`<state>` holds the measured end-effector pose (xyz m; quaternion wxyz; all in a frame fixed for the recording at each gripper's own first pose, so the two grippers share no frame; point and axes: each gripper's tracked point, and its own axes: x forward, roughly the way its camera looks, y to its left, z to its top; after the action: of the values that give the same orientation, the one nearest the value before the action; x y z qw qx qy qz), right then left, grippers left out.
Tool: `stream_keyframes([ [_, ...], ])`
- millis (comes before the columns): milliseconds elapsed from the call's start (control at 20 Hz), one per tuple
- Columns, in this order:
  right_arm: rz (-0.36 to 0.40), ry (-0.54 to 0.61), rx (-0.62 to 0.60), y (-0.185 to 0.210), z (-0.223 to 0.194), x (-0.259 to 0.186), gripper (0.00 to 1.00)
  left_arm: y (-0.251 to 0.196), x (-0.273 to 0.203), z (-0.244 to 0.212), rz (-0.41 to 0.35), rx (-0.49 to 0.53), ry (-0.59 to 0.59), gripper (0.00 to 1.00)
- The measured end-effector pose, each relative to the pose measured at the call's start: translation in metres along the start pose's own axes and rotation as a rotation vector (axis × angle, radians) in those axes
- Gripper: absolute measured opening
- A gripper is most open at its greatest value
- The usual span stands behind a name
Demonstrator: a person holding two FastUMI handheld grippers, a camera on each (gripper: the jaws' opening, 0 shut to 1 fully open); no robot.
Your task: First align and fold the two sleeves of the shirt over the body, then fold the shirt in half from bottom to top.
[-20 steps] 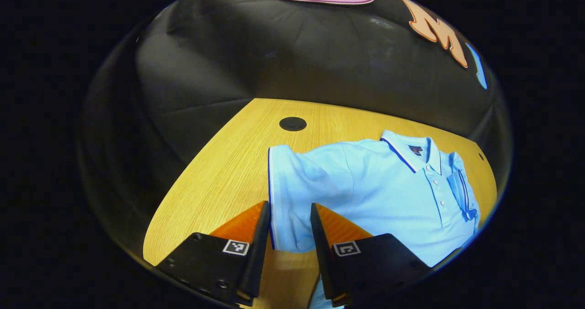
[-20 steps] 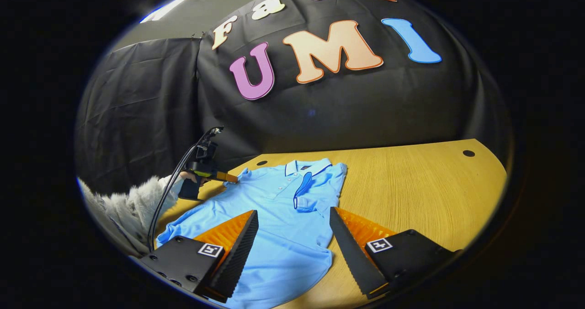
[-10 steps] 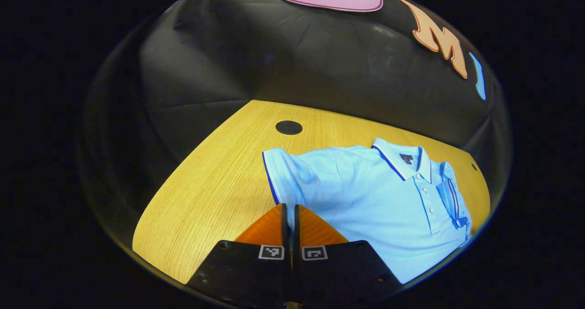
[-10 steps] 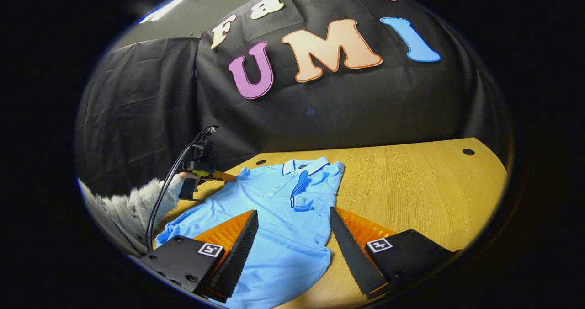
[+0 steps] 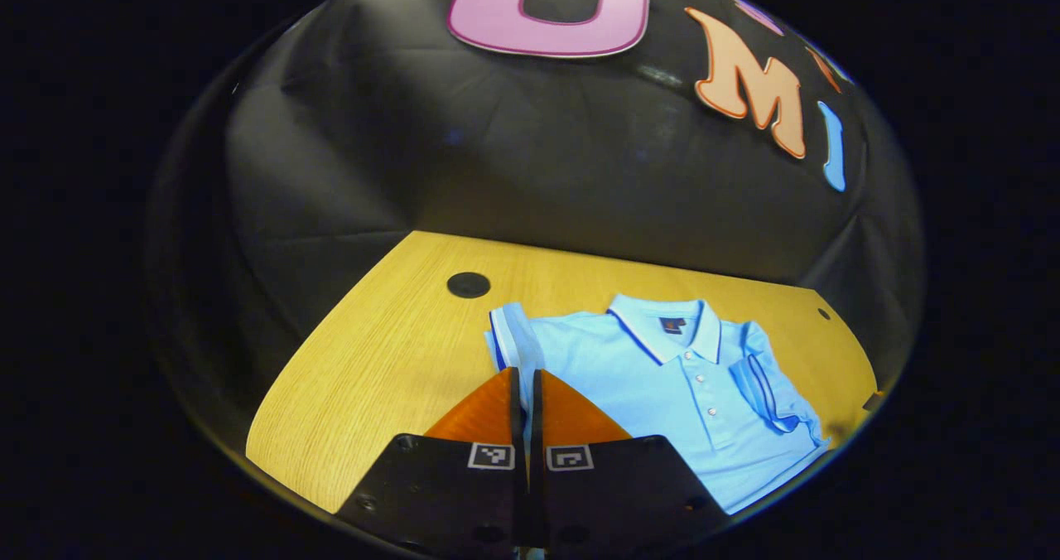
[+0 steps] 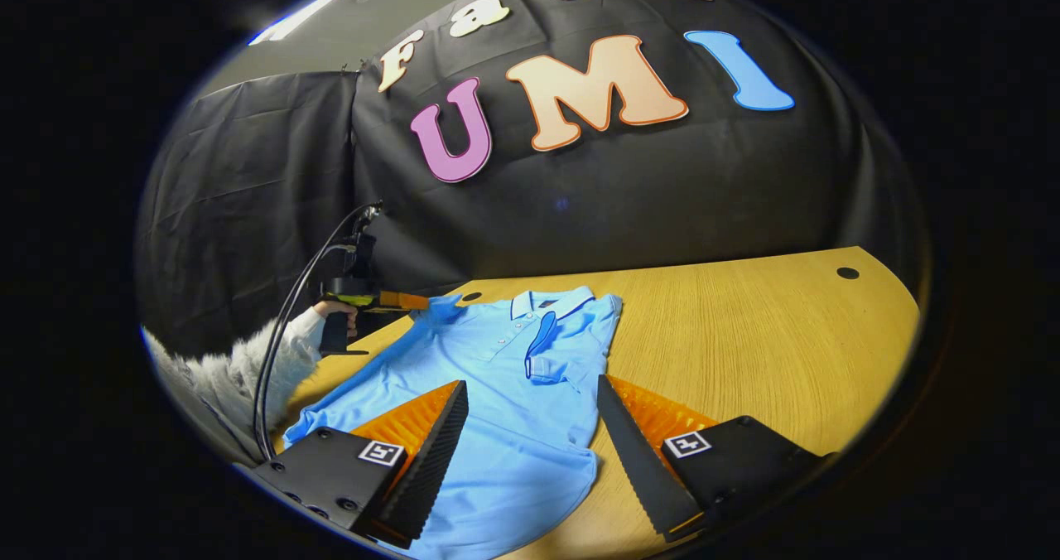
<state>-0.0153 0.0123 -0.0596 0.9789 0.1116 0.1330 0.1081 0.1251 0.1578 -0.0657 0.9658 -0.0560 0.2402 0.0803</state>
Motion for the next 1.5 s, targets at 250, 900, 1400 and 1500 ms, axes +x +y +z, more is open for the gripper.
stream_keyframes([
  [250,-0.001,0.002,-0.003,0.0,0.0,0.002,0.98,-0.063,0.0,-0.004,-0.084,0.097,0.006,0.0],
  [900,0.002,0.016,-0.01,0.001,-0.005,0.003,0.98,-0.152,-0.003,-0.044,-0.201,0.277,0.029,0.18],
  [1400,0.012,0.066,-0.084,0.02,-0.033,-0.012,0.98,-0.107,-0.092,-0.031,-0.147,0.247,-0.08,0.96],
  [1500,0.03,0.079,-0.091,0.032,-0.042,-0.026,0.98,-0.097,-0.121,-0.038,-0.141,0.238,-0.07,0.96],
])
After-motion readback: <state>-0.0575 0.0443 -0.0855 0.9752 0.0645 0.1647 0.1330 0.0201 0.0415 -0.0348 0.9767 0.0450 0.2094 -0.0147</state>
